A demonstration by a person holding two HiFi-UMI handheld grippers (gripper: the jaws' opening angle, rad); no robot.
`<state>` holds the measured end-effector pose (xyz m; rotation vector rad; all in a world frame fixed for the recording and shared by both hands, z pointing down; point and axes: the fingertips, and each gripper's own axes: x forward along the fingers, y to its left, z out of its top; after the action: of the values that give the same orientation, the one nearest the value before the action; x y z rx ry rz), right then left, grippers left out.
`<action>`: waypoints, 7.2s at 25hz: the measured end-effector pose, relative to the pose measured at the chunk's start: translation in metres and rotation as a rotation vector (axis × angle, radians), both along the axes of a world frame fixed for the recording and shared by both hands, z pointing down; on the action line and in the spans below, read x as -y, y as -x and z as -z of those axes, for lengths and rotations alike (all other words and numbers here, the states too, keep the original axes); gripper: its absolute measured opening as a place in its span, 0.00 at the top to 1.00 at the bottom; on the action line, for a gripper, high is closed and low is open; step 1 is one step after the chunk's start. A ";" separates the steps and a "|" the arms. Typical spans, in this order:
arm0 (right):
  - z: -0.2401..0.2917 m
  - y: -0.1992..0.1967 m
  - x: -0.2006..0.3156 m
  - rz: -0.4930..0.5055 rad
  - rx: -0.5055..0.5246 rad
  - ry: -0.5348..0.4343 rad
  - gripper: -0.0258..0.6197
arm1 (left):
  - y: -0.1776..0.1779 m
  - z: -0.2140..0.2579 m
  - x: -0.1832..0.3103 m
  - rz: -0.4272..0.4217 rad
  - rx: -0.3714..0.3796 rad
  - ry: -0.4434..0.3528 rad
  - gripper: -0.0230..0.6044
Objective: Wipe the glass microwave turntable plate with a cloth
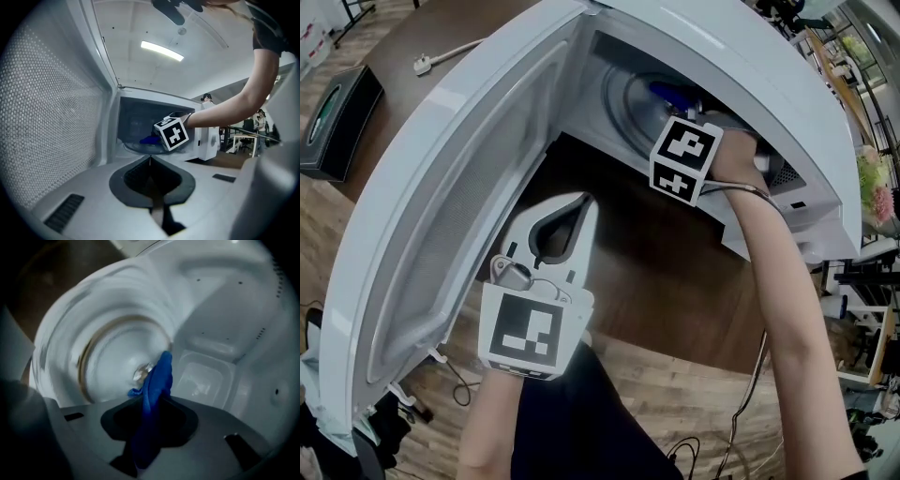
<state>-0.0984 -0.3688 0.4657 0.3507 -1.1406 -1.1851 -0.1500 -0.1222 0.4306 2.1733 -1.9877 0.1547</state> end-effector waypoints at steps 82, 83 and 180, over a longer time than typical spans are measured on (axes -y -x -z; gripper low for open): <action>0.023 0.079 -0.127 0.341 0.282 0.050 0.82 | 0.002 -0.014 -0.037 0.043 -0.009 0.048 0.95; 0.017 0.079 -0.130 0.353 0.251 0.056 0.82 | 0.003 -0.014 -0.038 0.047 -0.011 0.049 0.95; 0.154 -0.277 -0.265 -0.580 1.962 0.373 0.82 | -0.148 0.129 -0.038 -0.340 -0.069 0.053 0.95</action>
<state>0.1789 -0.1040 0.3116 1.5716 -2.5241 0.2965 -0.0024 -0.0837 0.3013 2.4283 -1.5468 0.1755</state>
